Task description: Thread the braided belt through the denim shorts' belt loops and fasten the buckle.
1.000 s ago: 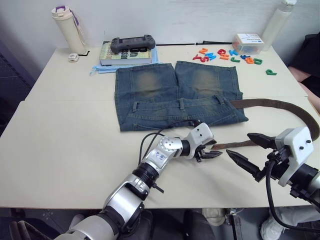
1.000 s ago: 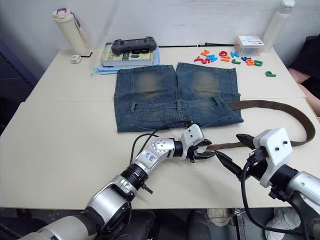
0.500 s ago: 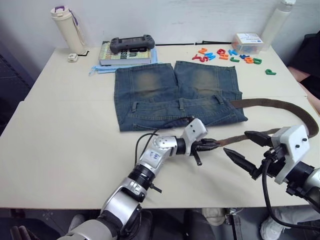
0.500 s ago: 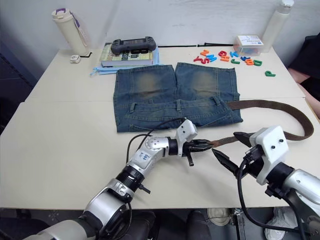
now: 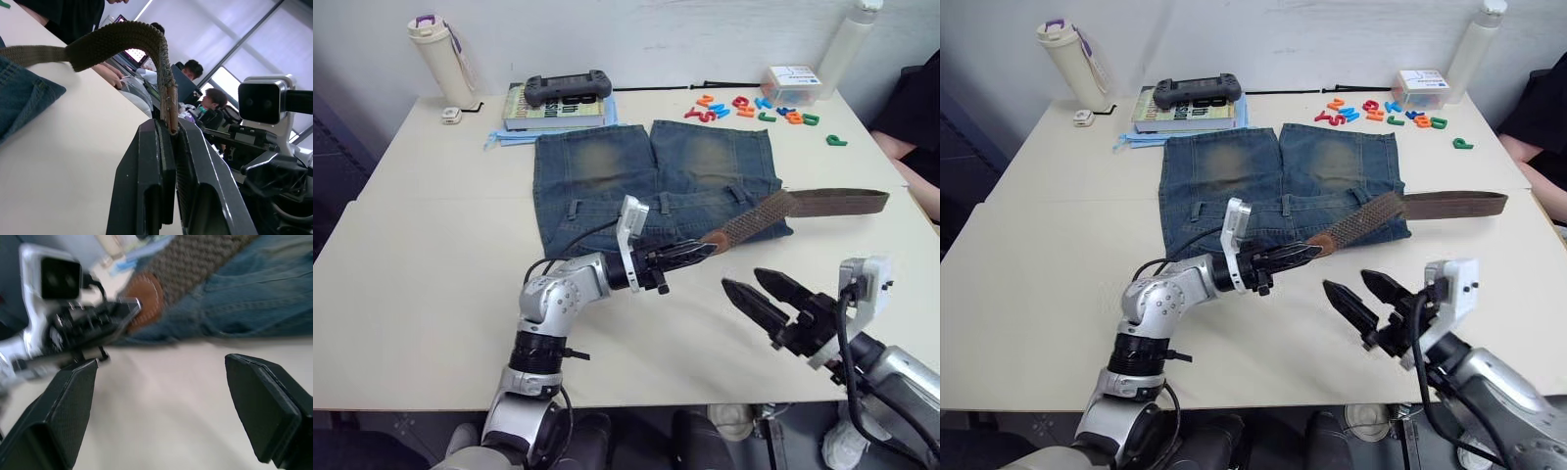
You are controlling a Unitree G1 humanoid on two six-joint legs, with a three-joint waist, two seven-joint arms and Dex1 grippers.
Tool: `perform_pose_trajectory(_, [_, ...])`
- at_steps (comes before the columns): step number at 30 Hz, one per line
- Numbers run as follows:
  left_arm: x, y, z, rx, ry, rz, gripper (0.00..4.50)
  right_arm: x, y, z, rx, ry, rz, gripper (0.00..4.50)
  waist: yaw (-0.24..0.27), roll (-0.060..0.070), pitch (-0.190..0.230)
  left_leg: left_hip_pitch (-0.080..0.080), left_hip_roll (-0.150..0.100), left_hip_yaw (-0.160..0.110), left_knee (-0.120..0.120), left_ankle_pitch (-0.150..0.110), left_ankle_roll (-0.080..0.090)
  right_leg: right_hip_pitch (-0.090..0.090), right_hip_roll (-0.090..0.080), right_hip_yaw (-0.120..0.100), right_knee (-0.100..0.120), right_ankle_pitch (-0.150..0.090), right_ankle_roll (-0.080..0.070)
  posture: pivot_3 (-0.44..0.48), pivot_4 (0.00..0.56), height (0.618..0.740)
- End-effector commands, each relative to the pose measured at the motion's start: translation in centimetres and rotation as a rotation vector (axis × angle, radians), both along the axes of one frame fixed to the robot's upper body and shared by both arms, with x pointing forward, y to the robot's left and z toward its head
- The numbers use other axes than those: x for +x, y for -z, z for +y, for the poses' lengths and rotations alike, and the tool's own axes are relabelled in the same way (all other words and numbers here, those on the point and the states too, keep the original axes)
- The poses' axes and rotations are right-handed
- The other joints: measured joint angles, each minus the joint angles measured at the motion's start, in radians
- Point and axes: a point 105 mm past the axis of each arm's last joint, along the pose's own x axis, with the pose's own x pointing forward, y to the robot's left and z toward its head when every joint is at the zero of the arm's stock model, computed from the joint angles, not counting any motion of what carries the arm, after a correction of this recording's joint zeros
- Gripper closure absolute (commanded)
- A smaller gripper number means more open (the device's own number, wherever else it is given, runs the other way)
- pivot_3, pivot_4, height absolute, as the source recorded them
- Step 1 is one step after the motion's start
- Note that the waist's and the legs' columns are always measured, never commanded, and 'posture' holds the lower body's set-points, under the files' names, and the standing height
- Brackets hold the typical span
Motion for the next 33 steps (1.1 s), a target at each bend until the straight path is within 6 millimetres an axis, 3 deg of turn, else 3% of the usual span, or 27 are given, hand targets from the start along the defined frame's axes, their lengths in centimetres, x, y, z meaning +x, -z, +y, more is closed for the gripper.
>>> perform_pose_trajectory(1, [-0.9,-1.1,0.3,-0.033,0.023,-0.021,4.44,0.3,-2.2,0.7,0.219,-0.006,-0.035,0.00,-0.006,0.000,0.000,0.000,0.000,0.000,0.000,0.000,0.000,0.000,0.000,0.000,0.000,0.000,0.000,0.000,0.150,0.731])
perform_pose_trajectory(5, [-1.1,-1.2,0.5,-0.037,0.030,-0.016,4.44,1.4,-2.7,0.1,0.344,0.025,-0.028,0.00,-0.007,0.001,0.000,0.000,0.000,0.000,0.000,0.000,0.000,0.000,0.000,0.000,0.000,0.000,0.000,0.000,0.150,0.731])
perform_pose_trajectory(12, [-1.4,-1.5,0.7,-0.048,0.041,-0.027,4.44,2.3,-2.6,-0.1,0.410,0.023,-0.013,0.00,-0.011,0.001,-0.001,0.000,0.000,0.000,0.000,0.000,0.000,-0.001,0.001,0.000,0.001,0.000,0.000,0.000,0.150,0.731])
perform_pose_trajectory(17, [-1.5,-3.0,1.3,-0.141,0.054,-0.004,4.44,2.6,-1.7,-0.2,0.398,0.029,0.018,0.00,-0.011,0.001,-0.001,0.000,0.000,0.000,0.000,0.000,0.000,-0.001,0.001,0.000,0.001,0.000,-0.001,0.000,0.150,0.731])
perform_pose_trajectory(32, [-2.0,-1.6,1.4,-0.054,0.097,-0.016,4.44,2.9,-3.7,-0.4,0.466,-0.005,-0.055,0.00,-0.012,0.001,-0.001,0.000,0.000,0.000,-0.001,0.000,0.000,-0.001,0.001,0.001,0.000,0.000,-0.001,0.000,0.150,0.731])
perform_pose_trajectory(33, [-2.0,-1.6,1.4,-0.052,0.097,-0.017,4.48,2.9,-3.7,-0.4,0.466,-0.004,-0.056,0.26,-0.012,0.001,-0.001,0.000,0.000,0.000,-0.001,0.000,0.000,-0.001,0.001,0.001,0.000,0.000,-0.001,0.000,0.150,0.731])
